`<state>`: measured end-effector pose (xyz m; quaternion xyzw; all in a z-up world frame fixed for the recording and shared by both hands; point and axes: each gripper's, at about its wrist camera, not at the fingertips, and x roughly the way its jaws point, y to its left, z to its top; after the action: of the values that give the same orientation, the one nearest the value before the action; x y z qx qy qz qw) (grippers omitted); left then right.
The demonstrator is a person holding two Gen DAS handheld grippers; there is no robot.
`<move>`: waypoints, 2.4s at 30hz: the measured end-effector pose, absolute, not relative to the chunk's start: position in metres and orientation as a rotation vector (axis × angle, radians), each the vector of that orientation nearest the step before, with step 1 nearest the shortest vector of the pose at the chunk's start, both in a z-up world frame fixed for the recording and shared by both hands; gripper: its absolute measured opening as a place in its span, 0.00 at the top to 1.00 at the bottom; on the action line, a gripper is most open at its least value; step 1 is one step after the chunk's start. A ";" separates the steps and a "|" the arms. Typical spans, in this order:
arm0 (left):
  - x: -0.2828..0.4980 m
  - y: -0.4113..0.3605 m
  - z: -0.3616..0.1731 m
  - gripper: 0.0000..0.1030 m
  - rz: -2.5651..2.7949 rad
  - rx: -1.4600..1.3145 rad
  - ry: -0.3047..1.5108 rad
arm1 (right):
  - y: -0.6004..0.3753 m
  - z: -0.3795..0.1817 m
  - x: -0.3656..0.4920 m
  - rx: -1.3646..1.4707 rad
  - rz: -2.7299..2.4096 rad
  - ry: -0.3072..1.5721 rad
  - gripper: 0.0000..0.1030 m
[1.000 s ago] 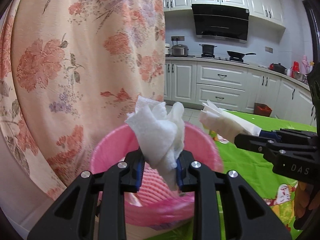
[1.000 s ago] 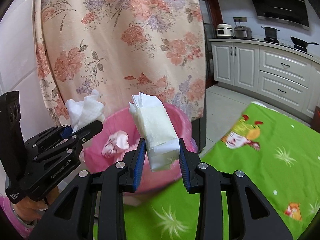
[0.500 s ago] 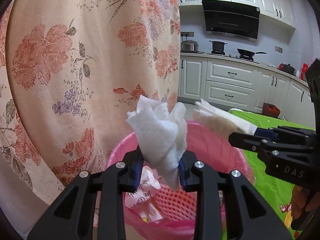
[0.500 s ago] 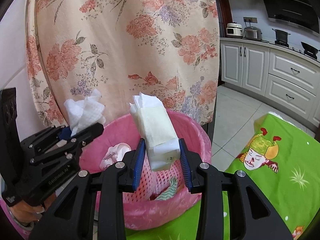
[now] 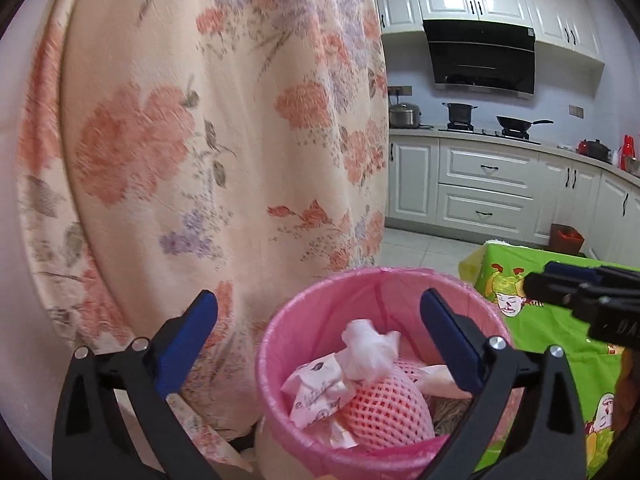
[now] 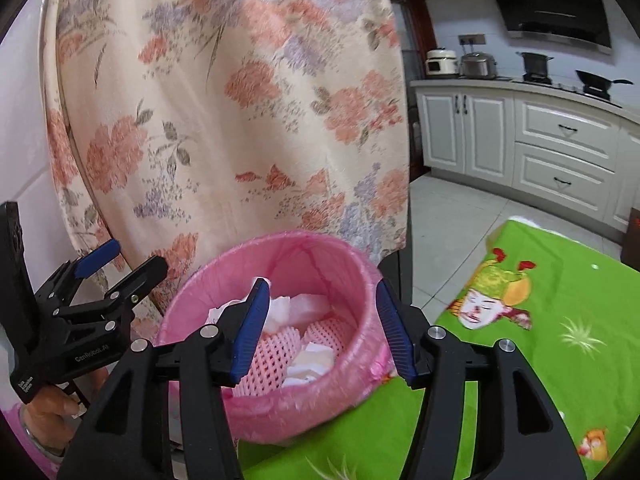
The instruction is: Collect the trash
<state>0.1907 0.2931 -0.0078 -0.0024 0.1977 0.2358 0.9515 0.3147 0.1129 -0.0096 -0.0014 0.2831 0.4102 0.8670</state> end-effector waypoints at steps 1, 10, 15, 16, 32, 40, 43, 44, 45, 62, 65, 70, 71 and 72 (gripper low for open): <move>0.185 0.289 -0.005 0.05 0.487 0.004 0.393 | 0.107 -0.006 0.310 -0.001 0.851 0.583 0.43; 0.155 0.251 0.007 0.05 0.548 0.083 0.395 | 0.079 0.022 0.265 -0.059 0.796 0.471 0.19; 0.130 0.244 0.011 0.05 0.513 0.004 0.388 | 0.072 0.021 0.245 -0.093 0.784 0.467 0.18; 0.128 0.245 0.011 0.05 0.509 -0.018 0.396 | 0.070 0.020 0.242 -0.093 0.777 0.472 0.18; 0.066 0.225 -0.008 0.05 0.425 -0.120 0.460 | 0.036 -0.016 0.177 -0.060 0.694 0.511 0.18; 0.051 0.210 -0.002 0.05 0.364 -0.081 0.459 | 0.024 0.001 0.157 -0.053 0.658 0.470 0.18; 0.049 0.208 0.000 0.05 0.355 -0.079 0.463 | 0.021 0.007 0.149 -0.062 0.661 0.449 0.18; 0.049 0.208 0.001 0.05 0.355 -0.077 0.465 | 0.020 0.008 0.147 -0.067 0.662 0.444 0.18; 0.048 0.207 0.001 0.05 0.356 -0.075 0.468 | 0.019 0.009 0.145 -0.071 0.663 0.439 0.18; 0.037 0.198 0.006 0.05 0.341 -0.062 0.431 | 0.012 0.005 0.138 -0.072 0.655 0.417 0.18; 0.036 0.197 0.004 0.05 0.346 -0.055 0.417 | 0.011 0.005 0.137 -0.058 0.664 0.413 0.18; 0.032 0.198 0.004 0.05 0.361 -0.053 0.391 | 0.011 0.007 0.131 -0.060 0.678 0.376 0.18; 0.031 0.198 0.004 0.05 0.363 -0.054 0.385 | 0.011 0.007 0.130 -0.061 0.682 0.367 0.18; 0.031 0.199 0.005 0.05 0.362 -0.055 0.382 | 0.011 0.007 0.129 -0.063 0.683 0.358 0.18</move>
<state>0.0306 0.1986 0.0047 -0.0270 0.1890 0.1789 0.9652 0.1287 0.0112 0.0069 -0.0305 0.1748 0.3331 0.9260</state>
